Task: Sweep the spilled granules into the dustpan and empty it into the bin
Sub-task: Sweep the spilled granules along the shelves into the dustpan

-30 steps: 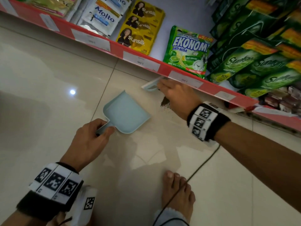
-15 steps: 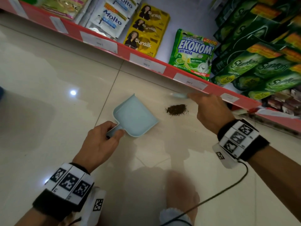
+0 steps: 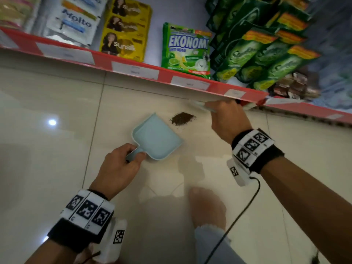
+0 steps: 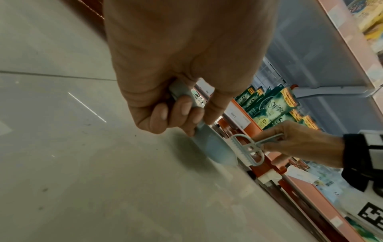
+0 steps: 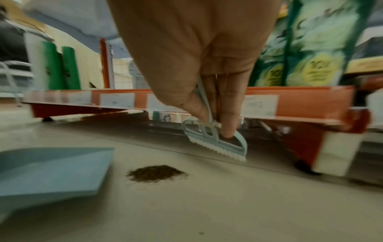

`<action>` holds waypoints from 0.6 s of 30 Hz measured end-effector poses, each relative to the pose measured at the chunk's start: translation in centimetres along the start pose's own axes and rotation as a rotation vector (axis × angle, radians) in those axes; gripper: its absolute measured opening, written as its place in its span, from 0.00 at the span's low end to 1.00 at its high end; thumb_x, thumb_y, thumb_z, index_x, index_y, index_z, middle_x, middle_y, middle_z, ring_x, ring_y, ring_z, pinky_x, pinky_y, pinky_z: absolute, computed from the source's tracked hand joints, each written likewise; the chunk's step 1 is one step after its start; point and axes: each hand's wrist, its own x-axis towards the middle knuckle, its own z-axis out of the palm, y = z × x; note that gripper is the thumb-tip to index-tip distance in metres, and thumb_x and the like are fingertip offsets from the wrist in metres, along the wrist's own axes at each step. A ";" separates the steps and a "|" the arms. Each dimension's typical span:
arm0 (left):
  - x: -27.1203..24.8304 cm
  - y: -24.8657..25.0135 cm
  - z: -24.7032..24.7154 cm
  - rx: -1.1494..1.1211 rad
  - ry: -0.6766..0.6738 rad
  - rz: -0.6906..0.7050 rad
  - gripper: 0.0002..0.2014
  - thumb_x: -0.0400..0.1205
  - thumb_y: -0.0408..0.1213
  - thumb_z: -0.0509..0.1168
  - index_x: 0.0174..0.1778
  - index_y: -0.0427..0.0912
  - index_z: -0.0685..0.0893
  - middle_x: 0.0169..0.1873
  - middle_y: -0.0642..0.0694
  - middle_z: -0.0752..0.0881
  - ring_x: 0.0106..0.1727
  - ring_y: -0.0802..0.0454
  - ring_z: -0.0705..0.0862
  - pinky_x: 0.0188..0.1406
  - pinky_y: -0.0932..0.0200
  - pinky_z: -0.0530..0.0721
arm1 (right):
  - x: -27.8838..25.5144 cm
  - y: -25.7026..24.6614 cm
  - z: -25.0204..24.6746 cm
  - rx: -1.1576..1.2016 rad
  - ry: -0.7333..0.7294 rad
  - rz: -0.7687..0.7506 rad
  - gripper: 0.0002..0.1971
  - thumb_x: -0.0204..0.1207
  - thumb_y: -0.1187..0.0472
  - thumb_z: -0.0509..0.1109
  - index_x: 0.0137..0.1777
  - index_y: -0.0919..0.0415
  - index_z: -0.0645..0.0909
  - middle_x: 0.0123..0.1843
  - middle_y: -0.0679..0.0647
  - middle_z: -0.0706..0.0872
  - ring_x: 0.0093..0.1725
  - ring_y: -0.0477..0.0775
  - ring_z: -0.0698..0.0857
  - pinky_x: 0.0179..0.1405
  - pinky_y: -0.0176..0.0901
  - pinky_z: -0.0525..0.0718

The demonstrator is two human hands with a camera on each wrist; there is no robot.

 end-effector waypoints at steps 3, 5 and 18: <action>0.5 0.6 0.0 -0.034 -0.020 0.011 0.10 0.82 0.46 0.68 0.36 0.47 0.82 0.23 0.54 0.80 0.25 0.64 0.78 0.27 0.62 0.70 | 0.4 2.1 0.0 -0.060 0.011 0.161 0.19 0.71 0.72 0.63 0.59 0.59 0.85 0.54 0.66 0.86 0.55 0.70 0.85 0.49 0.56 0.84; 0.6 0.9 0.0 -0.027 -0.038 0.014 0.11 0.83 0.47 0.67 0.39 0.44 0.83 0.27 0.51 0.82 0.29 0.59 0.78 0.28 0.60 0.71 | 0.2 2.2 0.6 -0.016 -0.073 0.190 0.19 0.73 0.70 0.64 0.62 0.59 0.85 0.56 0.65 0.86 0.57 0.70 0.84 0.54 0.55 0.83; 1.4 1.8 1.1 -0.005 -0.021 -0.010 0.11 0.82 0.45 0.67 0.36 0.44 0.81 0.24 0.53 0.79 0.23 0.64 0.75 0.27 0.63 0.70 | -2.1 3.2 2.1 0.197 0.298 0.173 0.15 0.76 0.59 0.68 0.61 0.48 0.86 0.55 0.55 0.90 0.46 0.67 0.88 0.40 0.53 0.85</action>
